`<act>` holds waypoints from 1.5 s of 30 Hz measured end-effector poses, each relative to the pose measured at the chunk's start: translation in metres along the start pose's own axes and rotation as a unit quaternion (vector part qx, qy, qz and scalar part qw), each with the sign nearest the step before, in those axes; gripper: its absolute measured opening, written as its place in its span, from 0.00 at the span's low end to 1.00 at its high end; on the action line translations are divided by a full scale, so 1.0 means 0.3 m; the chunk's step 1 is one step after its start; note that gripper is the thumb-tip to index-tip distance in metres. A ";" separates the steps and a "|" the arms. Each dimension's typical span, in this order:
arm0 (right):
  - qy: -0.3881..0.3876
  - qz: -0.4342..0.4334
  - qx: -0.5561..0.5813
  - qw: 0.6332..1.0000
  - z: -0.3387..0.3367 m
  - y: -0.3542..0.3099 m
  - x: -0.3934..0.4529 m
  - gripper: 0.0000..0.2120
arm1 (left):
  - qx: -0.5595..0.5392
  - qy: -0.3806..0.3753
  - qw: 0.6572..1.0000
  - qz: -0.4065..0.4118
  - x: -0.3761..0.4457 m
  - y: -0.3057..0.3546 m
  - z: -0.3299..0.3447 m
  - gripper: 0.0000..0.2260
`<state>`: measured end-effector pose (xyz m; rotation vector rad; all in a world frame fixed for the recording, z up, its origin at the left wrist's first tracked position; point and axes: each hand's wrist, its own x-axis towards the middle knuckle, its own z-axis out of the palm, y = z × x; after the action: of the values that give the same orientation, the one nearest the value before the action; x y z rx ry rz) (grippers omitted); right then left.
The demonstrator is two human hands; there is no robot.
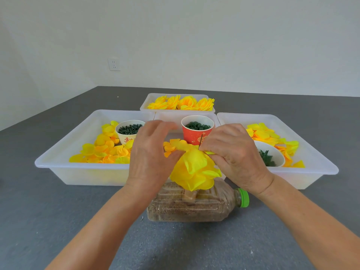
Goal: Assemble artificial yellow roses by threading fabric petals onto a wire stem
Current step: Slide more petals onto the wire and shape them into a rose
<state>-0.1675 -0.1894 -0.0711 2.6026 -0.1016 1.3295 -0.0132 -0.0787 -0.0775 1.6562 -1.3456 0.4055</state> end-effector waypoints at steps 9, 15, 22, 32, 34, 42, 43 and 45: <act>-0.015 0.018 0.024 0.999 0.001 0.002 -0.005 0.05 | 0.013 -0.016 0.992 0.123 0.004 0.007 0.020 0.08; -0.028 0.021 0.025 0.999 0.011 -0.007 -0.013 0.05 | 0.021 -0.033 0.991 0.127 -0.002 0.000 0.013 0.07; -0.036 0.006 0.021 0.999 0.017 -0.008 -0.024 0.05 | 0.039 -0.050 0.989 0.133 -0.013 -0.008 0.012 0.08; -0.030 -0.001 0.021 0.999 0.017 -0.008 -0.024 0.04 | 0.053 -0.055 0.984 0.162 -0.023 -0.015 0.010 0.07; -0.030 -0.008 0.017 0.999 0.012 -0.010 -0.024 0.04 | 0.054 -0.057 0.984 0.159 -0.023 -0.013 0.009 0.07; -0.071 -0.018 0.016 0.997 0.003 -0.024 -0.027 0.05 | 0.060 -0.081 0.982 0.158 -0.024 -0.016 0.002 0.06; -0.077 -0.018 0.018 0.997 0.000 -0.026 -0.025 0.05 | 0.062 -0.083 0.982 0.161 -0.024 -0.017 0.002 0.06; -0.098 -0.019 0.024 0.995 -0.010 -0.025 -0.019 0.05 | 0.066 -0.086 0.979 0.174 -0.022 -0.019 0.001 0.05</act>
<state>-0.1721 -0.1816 -0.0753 2.7551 -0.0521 1.0732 -0.0104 -0.0753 -0.0850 1.5903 -1.7827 0.5763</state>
